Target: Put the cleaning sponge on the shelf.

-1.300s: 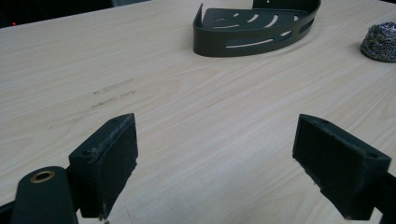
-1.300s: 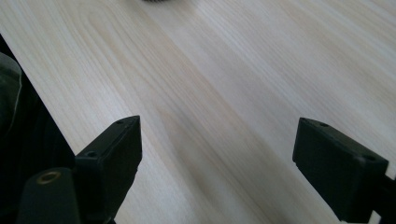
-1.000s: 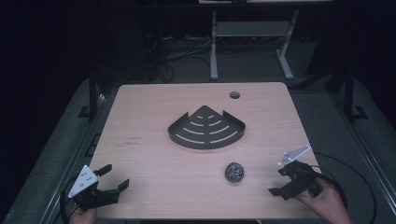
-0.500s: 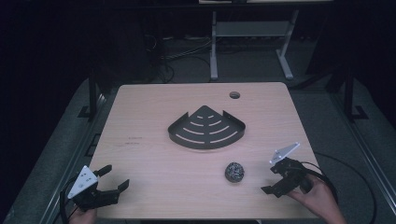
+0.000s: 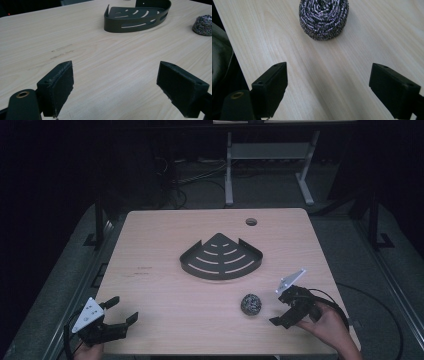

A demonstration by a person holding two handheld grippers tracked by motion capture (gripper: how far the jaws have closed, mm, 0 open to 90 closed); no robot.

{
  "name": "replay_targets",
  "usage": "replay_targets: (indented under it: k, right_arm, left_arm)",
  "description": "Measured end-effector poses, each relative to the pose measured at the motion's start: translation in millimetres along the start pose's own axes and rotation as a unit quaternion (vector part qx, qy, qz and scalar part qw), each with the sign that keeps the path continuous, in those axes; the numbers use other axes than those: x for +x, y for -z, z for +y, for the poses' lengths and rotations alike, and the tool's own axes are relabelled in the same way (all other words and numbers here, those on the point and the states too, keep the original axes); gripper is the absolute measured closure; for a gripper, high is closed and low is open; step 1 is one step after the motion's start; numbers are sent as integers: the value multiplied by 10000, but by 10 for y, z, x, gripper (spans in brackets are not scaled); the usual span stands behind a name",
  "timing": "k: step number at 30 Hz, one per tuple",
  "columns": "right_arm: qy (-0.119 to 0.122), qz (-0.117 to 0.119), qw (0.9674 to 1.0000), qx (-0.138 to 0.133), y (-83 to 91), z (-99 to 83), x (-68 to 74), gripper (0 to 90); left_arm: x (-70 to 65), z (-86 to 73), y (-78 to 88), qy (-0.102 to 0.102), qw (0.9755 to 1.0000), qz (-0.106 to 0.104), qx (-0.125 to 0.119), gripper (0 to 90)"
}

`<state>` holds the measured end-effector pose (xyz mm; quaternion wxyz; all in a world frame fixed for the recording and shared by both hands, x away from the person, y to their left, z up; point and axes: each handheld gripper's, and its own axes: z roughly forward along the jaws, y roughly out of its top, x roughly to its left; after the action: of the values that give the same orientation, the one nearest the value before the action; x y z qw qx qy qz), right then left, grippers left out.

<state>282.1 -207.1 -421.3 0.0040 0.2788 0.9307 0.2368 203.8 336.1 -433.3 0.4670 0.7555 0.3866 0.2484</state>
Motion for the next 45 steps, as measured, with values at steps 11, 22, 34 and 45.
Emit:
replay_targets:
  k: [11,22,34,45]
  right_arm:
    - [170,60,9997,133,-87,152,15,149]
    - [306,135,9992,228,-162,321,19,149]
    - [336,277,9985,332,-259,460,-4,149]
    - [485,305,9972,487,-323,608,5,149]
  left_arm:
    - [1,0,2,17,10000,14,-13,133]
    - [6,3,4,22,10000,12,-35,133]
    - [10,7,13,18,10000,10,-36,133]
    - [18,9,24,16,10000,25,-52,133]
